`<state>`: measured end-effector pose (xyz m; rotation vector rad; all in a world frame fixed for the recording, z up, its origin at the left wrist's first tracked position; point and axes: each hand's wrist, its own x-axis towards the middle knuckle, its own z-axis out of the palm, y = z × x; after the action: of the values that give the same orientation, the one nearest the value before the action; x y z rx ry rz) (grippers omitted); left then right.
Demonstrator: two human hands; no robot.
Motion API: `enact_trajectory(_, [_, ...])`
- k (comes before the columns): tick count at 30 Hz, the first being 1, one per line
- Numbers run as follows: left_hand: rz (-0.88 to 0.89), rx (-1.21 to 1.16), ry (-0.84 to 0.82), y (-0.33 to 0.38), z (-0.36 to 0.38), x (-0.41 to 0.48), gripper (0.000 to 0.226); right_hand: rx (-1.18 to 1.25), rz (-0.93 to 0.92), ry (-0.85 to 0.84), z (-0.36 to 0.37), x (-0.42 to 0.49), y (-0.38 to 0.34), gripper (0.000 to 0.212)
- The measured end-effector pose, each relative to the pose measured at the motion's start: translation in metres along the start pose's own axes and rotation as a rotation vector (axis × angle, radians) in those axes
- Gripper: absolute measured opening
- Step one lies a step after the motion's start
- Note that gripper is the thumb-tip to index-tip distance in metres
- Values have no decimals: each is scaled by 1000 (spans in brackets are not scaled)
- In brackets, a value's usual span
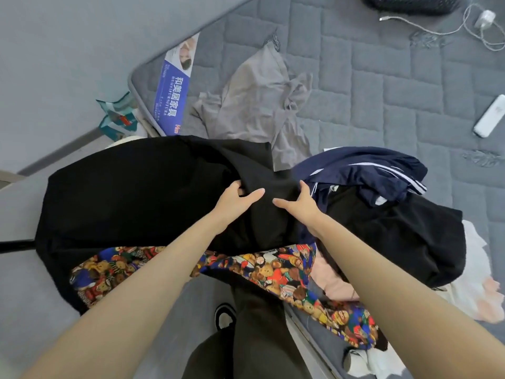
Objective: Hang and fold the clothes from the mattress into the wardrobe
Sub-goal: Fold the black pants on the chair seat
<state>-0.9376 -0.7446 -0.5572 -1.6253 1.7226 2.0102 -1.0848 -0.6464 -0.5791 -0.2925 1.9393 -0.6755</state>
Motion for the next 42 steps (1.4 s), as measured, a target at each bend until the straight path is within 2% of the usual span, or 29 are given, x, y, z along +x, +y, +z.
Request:
enact_trajectory(1, [-15, -44, 7, 4, 0, 9, 55, 28, 47, -64, 0, 14, 3, 115])
enact_trajectory(2, [-21, -77, 25, 7, -1, 16, 50, 33, 99, -135, 0, 23, 4, 116])
enact_trajectory(3, [-18, -96, 49, 11, -2, 22, 44, 31, 128, -206, 0, 27, 1, 105])
enact_trajectory(5, [1, -109, 82, 21, -7, 30, 32, 40, 97, -294, 1, 25, -14, 53])
enact_trajectory(6, [8, -112, 87, 28, -12, 32, 25, 72, 70, -289, 1, 22, -23, 31])
enact_trajectory(7, [23, -118, 87, 36, -17, 36, 18, 125, 32, -251, 0, 22, -34, 22])
enact_trajectory(12, [186, -201, 132, 107, -60, 47, 10, 143, -252, -126, -17, 17, -118, 11])
enact_trajectory(15, [240, -199, 128, 158, -94, 55, 7, 212, -393, -31, -28, 19, -189, 15])
enact_trajectory(18, [243, -257, 90, 204, -127, 67, 8, 157, -486, 72, -38, 27, -262, 14])
enact_trajectory(21, [176, -306, 46, 228, -155, 82, 20, 110, -418, 133, -38, 39, -312, 40])
enact_trajectory(22, [141, -302, 39, 227, -161, 87, 25, 107, -368, 135, -34, 43, -321, 41])
enact_trajectory(26, [24, -370, 63, 213, -181, 97, 48, 172, -215, 3, -10, 50, -349, 29])
enact_trajectory(30, [126, -492, 106, 244, -210, 112, 31, 293, -365, -29, 9, 55, -394, 16])
enact_trajectory(32, [207, -555, 117, 267, -229, 125, 37, 323, -444, -8, 16, 59, -415, 16])
enact_trajectory(35, [272, -562, 92, 281, -254, 142, 37, 273, -533, 23, 26, 69, -425, 20])
enact_trajectory(37, [247, -530, 72, 271, -259, 147, 34, 140, -557, 62, 32, 76, -415, 22])
enact_trajectory(40, [134, -574, 98, 228, -253, 145, 34, -134, -458, 57, 44, 88, -378, 29])
enact_trajectory(42, [6, -639, 109, 189, -241, 140, 41, -213, -315, -22, 53, 90, -346, 42])
